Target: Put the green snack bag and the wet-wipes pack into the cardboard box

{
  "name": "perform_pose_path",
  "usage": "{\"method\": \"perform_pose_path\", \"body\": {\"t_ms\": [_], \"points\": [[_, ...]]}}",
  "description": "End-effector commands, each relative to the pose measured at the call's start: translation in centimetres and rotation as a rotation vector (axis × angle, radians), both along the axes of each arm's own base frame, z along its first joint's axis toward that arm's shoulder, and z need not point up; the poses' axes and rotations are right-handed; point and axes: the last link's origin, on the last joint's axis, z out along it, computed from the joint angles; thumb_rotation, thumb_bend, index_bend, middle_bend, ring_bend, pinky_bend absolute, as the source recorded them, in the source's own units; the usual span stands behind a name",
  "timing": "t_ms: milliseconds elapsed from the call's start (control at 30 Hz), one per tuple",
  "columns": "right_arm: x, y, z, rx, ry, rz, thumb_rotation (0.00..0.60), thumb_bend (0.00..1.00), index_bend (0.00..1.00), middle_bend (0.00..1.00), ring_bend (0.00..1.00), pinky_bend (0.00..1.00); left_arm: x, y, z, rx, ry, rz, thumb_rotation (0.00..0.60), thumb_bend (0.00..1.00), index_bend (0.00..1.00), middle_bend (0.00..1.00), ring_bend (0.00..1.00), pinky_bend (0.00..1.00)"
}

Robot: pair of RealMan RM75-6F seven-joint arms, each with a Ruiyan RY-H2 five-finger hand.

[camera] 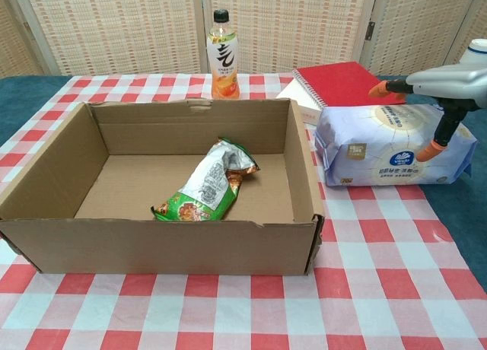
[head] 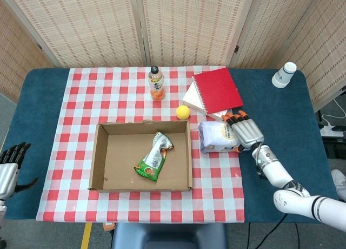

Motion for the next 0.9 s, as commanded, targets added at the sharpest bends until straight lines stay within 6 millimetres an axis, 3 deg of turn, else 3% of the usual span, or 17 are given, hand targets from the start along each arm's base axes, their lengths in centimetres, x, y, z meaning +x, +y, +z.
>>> {"method": "perform_pose_path", "body": {"t_ms": [33, 233, 333, 467, 700, 800, 900], "points": [[0.2, -0.3, -0.9, 0.018, -0.004, 0.003, 0.6, 0.0, 0.0, 0.0, 0.0, 0.0, 0.0, 0.0, 0.1, 0.001, -0.002, 0.0, 0.6, 0.2, 0.0, 0.0, 0.0, 0.09], [-0.3, -0.6, -1.9, 0.026, 0.006, -0.002, 0.6, 0.0, 0.0, 0.0, 0.0, 0.0, -0.1, 0.1, 0.1, 0.002, -0.007, 0.002, 0.6, 0.2, 0.0, 0.0, 0.0, 0.09], [-0.5, -0.6, -2.1, 0.017, 0.009, 0.002, 0.6, 0.0, 0.03, 0.0, 0.0, 0.07, -0.1, 0.1, 0.2, 0.004, -0.01, 0.002, 0.6, 0.2, 0.0, 0.0, 0.0, 0.09], [-0.5, -0.7, -2.4, -0.001, 0.009, 0.013, 0.6, 0.0, 0.2, 0.11, 0.04, 0.25, -0.1, 0.1, 0.1, 0.005, -0.011, 0.0, 0.6, 0.2, 0.0, 0.0, 0.0, 0.09], [-0.3, -0.8, -2.4, -0.066, -0.024, 0.057, 0.6, 0.02, 0.61, 0.41, 0.41, 0.63, -0.2, 0.2, 0.1, 0.005, -0.012, 0.002, 0.6, 0.2, 0.0, 0.0, 0.0, 0.09], [-0.3, -0.7, -2.2, -0.086, -0.043, 0.082, 0.6, 0.05, 0.74, 0.5, 0.5, 0.71, -0.2, 0.2, 0.2, 0.007, -0.014, 0.003, 0.6, 0.2, 0.0, 0.0, 0.0, 0.09], [-0.1, -0.6, -1.4, -0.1, -0.045, 0.104, 0.6, 0.06, 0.76, 0.51, 0.52, 0.72, -0.3, 0.2, 0.3, 0.008, -0.016, 0.005, 0.6, 0.2, 0.0, 0.0, 0.0, 0.09]]}}
